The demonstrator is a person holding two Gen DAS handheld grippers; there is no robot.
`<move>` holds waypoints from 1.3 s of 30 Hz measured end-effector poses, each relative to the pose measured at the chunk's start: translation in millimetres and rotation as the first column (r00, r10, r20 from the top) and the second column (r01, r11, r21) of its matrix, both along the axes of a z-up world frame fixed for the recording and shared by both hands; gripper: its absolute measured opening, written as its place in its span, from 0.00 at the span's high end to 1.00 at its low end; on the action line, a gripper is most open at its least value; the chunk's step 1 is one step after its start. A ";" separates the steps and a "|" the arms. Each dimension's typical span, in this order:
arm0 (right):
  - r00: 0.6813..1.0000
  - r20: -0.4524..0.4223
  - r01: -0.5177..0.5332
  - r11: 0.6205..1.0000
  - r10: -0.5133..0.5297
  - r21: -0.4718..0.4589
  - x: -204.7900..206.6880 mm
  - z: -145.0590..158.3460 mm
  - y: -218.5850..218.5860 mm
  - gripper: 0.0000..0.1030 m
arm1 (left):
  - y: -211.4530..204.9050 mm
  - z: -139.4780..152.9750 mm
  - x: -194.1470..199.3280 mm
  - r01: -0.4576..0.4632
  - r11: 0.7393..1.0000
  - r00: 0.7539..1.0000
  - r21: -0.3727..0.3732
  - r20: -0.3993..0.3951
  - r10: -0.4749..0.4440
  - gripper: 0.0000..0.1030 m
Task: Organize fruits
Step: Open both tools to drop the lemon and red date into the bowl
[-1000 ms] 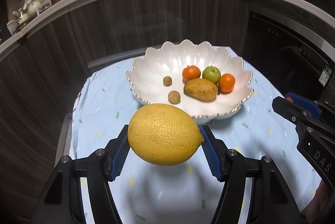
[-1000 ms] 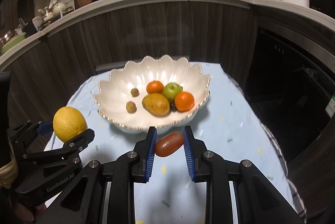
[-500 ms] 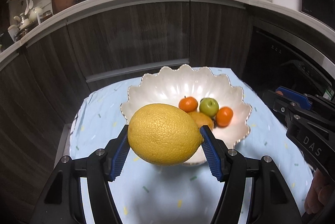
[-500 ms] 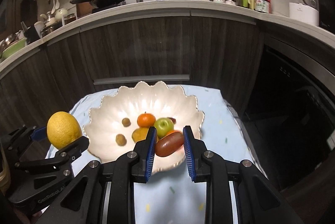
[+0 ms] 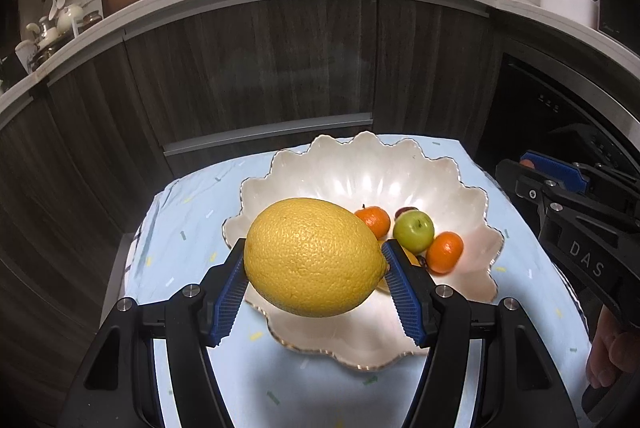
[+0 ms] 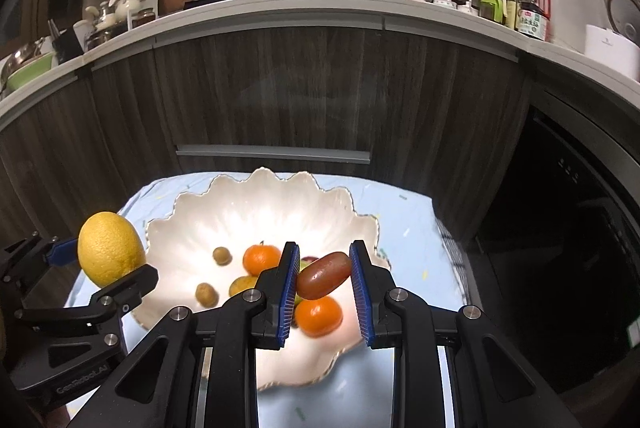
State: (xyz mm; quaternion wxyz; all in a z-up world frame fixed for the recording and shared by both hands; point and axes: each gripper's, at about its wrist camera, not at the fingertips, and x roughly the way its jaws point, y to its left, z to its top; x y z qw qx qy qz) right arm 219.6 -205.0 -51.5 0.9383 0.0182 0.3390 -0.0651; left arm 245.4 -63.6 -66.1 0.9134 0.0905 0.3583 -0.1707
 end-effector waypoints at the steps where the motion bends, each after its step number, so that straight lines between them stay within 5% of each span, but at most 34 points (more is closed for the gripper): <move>1: 1.000 -0.001 -0.003 1.000 0.003 -0.004 4.7 -1.0 -1.2 0.74 | -0.9 -1.2 3.7 -0.003 1.000 1.000 0.000 -0.003 0.003 0.37; 13: 0.997 -0.078 -0.023 0.999 0.025 0.024 51.3 -29.8 -11.9 0.74 | -7.9 -23.8 47.1 -0.049 0.999 0.996 0.000 -0.068 0.049 0.37; 32: 0.990 -0.139 0.000 0.999 0.007 0.047 71.6 -58.5 -21.3 0.72 | -16.1 -51.2 62.0 -0.064 0.998 0.988 0.022 -0.142 0.066 0.36; 39: 0.991 -0.130 0.024 0.998 -0.016 0.058 66.6 -54.0 -24.4 0.31 | -16.5 -33.9 54.8 -0.071 0.997 0.995 0.026 -0.062 0.072 0.23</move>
